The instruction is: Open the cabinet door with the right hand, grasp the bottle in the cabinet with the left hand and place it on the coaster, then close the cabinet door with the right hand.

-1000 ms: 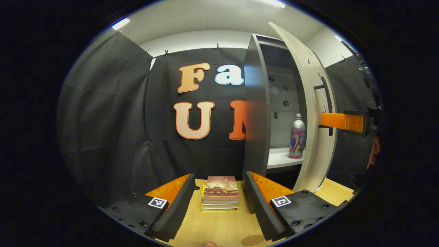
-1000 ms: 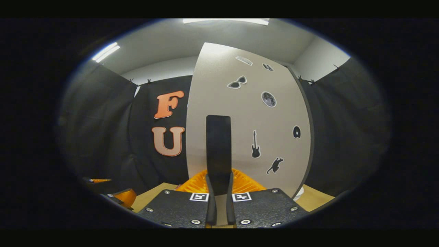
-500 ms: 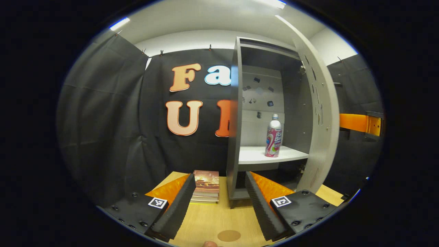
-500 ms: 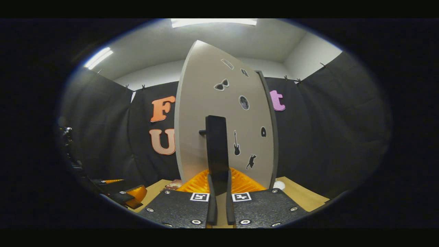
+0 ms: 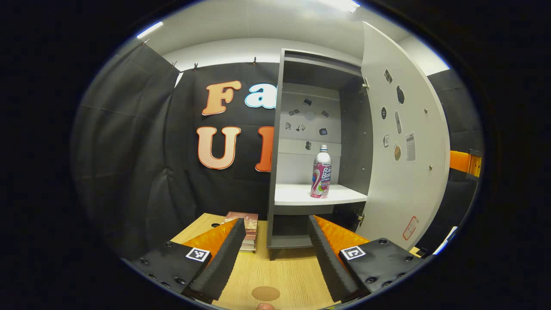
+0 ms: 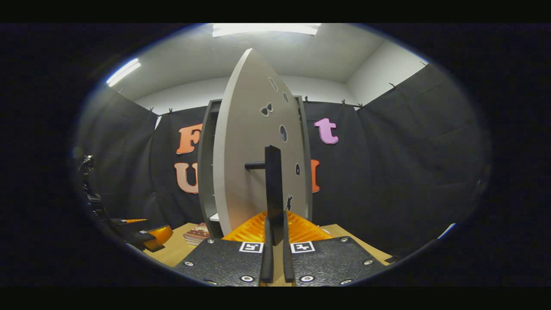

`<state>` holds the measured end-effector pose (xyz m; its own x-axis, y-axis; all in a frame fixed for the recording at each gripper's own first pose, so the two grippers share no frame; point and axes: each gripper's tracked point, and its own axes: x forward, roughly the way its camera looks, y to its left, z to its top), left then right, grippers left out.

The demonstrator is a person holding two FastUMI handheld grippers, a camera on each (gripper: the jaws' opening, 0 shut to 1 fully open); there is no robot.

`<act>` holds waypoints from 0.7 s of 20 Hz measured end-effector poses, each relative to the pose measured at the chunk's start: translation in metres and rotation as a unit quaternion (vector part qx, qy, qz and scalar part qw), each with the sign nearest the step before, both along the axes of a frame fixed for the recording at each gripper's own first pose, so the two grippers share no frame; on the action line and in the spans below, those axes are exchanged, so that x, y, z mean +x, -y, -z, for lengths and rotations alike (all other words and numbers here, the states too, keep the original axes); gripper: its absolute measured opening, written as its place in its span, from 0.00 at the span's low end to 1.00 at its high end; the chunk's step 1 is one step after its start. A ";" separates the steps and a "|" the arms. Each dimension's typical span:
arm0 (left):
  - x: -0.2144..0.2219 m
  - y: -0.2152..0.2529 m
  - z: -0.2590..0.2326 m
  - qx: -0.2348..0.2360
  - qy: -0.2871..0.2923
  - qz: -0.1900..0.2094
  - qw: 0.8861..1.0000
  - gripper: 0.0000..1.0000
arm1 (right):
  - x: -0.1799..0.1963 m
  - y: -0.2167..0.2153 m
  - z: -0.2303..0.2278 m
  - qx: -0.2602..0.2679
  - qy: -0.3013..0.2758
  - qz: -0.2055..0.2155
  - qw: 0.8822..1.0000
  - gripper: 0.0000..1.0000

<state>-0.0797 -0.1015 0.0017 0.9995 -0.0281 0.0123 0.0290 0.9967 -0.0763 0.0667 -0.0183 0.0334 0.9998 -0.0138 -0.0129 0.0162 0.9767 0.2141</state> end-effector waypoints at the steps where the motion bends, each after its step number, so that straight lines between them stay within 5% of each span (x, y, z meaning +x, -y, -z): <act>1: 0.000 0.001 0.000 0.001 0.001 0.000 1.000 0.94 | 0.000 0.004 0.000 -0.004 0.001 0.003 1.000 0.09; 8: 0.002 0.015 0.001 -0.004 -0.003 0.011 1.000 0.94 | -0.002 0.058 0.005 -0.094 -0.005 0.054 0.994 0.03; 14: -0.003 0.023 0.010 -0.007 -0.022 0.019 1.000 0.94 | 0.003 0.064 0.010 -0.061 -0.009 0.049 0.997 0.05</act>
<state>-0.0827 -0.1245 -0.0079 0.9973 -0.0665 -0.0309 0.0635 0.9938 -0.0917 0.0693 -0.0828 0.0238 0.9931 -0.1146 -0.0238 0.1164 0.9888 0.0934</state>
